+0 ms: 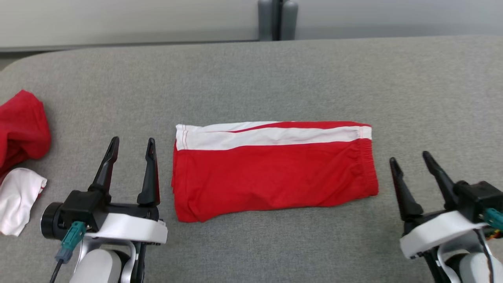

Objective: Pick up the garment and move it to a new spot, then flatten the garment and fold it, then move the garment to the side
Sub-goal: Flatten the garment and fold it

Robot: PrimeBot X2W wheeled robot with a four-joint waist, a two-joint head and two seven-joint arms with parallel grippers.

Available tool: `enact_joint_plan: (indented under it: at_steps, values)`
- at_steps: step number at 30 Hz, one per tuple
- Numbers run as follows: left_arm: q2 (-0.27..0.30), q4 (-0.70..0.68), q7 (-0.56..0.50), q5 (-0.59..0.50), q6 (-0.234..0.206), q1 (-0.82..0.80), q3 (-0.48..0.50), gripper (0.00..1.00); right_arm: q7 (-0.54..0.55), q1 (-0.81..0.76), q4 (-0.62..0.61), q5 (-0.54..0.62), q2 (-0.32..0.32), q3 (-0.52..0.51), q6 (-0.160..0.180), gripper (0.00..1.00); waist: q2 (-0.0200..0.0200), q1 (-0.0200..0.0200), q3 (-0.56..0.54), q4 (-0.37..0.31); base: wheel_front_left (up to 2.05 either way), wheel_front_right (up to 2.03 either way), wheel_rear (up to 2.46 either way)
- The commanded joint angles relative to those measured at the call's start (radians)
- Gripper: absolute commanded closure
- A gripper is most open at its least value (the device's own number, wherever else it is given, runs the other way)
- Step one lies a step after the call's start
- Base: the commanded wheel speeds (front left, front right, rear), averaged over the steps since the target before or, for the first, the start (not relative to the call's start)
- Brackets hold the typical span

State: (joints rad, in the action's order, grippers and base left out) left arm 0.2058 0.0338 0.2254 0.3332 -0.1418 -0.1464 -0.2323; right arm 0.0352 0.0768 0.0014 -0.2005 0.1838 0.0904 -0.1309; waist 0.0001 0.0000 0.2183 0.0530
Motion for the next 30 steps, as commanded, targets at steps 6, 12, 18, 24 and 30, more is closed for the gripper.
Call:
enact_joint_plan:
  at_steps: [6, 12, 18, 24, 30]
  values:
    - [-0.011, 0.012, 0.017, -0.015, 0.002, -0.056, -0.005, 0.00, 0.026, 0.093, 0.151, -0.043, 0.006, 0.078, 0.000, 0.00, -0.0001, 0.0000, 0.093, 0.057, 0.00, 0.00, 0.00]
    - [-0.025, 0.035, 0.030, -0.015, 0.011, -0.078, -0.008, 0.00, 0.056, 0.132, 0.280, -0.075, 0.010, 0.089, 0.000, 0.00, -0.0001, 0.0000, 0.117, 0.078, 0.00, 0.00, 0.00]
    - [-0.036, 0.042, 0.038, -0.017, 0.013, -0.086, 0.002, 0.00, 0.086, 0.132, 0.307, -0.117, 0.018, 0.106, 0.000, 1.00, -0.0001, 0.0000, 0.116, 0.074, 0.00, 0.00, 0.00]
    - [-0.035, 0.040, 0.039, -0.024, 0.015, -0.084, 0.009, 0.00, 0.081, 0.126, 0.276, -0.156, 0.045, 0.108, 0.001, 1.00, -0.0001, 0.0000, 0.109, 0.053, 0.00, 0.00, 0.00]
    - [-0.037, 0.040, 0.040, -0.025, 0.013, -0.071, 0.016, 0.00, 0.076, 0.073, 0.247, -0.200, 0.099, 0.033, 0.001, 1.00, -0.0001, 0.0000, 0.086, 0.028, 0.00, 0.00, 0.00]
